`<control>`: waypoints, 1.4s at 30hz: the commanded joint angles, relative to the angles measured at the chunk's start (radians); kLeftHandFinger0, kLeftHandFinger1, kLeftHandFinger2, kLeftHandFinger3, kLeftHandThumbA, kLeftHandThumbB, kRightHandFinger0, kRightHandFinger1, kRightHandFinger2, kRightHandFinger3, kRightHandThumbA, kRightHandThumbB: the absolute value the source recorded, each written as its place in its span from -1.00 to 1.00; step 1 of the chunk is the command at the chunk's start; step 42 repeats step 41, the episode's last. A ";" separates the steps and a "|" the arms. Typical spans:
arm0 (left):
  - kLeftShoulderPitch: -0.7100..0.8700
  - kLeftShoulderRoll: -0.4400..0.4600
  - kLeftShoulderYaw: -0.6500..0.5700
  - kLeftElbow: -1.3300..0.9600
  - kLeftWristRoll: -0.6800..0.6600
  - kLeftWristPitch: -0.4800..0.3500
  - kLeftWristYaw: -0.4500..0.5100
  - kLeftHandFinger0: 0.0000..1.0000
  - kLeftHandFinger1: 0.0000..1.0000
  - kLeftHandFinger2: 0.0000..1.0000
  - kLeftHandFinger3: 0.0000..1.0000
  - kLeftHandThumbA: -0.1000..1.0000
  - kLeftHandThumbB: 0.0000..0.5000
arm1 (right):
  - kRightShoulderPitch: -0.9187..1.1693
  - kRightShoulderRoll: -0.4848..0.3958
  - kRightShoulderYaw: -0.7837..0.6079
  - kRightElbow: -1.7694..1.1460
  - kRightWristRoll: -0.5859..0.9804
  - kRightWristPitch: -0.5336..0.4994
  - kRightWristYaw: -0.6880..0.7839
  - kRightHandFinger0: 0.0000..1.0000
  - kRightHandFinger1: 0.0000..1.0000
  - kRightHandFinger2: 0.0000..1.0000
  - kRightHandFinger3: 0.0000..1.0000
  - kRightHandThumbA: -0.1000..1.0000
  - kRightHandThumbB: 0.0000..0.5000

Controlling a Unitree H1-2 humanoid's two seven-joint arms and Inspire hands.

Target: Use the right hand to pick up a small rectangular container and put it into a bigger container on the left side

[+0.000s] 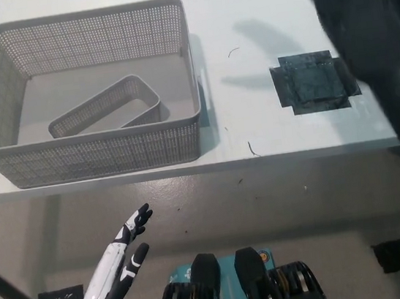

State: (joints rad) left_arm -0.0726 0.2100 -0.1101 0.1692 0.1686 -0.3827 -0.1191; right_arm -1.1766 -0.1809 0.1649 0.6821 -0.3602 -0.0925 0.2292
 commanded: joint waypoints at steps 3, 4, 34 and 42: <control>-0.080 0.000 0.011 -0.021 0.014 -0.036 0.018 1.00 1.00 1.00 1.00 1.00 -0.16 | 0.700 -0.018 -0.054 -1.585 0.176 -0.054 -0.073 1.00 1.00 1.00 1.00 1.00 0.94; -0.076 -0.003 0.011 -0.020 0.013 -0.039 0.020 1.00 1.00 1.00 1.00 1.00 -0.17 | 0.756 0.014 -0.034 -1.624 0.160 -0.046 -0.083 1.00 1.00 1.00 1.00 0.90 0.72; -0.062 -0.008 0.013 0.014 0.010 -0.052 0.026 1.00 1.00 1.00 1.00 1.00 -0.19 | 1.092 0.180 -0.051 -0.670 0.233 -0.279 -0.222 1.00 1.00 1.00 1.00 1.00 -0.76; -0.074 -0.006 0.013 0.036 0.023 -0.053 0.030 1.00 1.00 1.00 1.00 1.00 -0.22 | 1.031 0.153 -0.072 -0.581 0.301 -0.104 -0.099 1.00 1.00 1.00 1.00 1.00 -1.00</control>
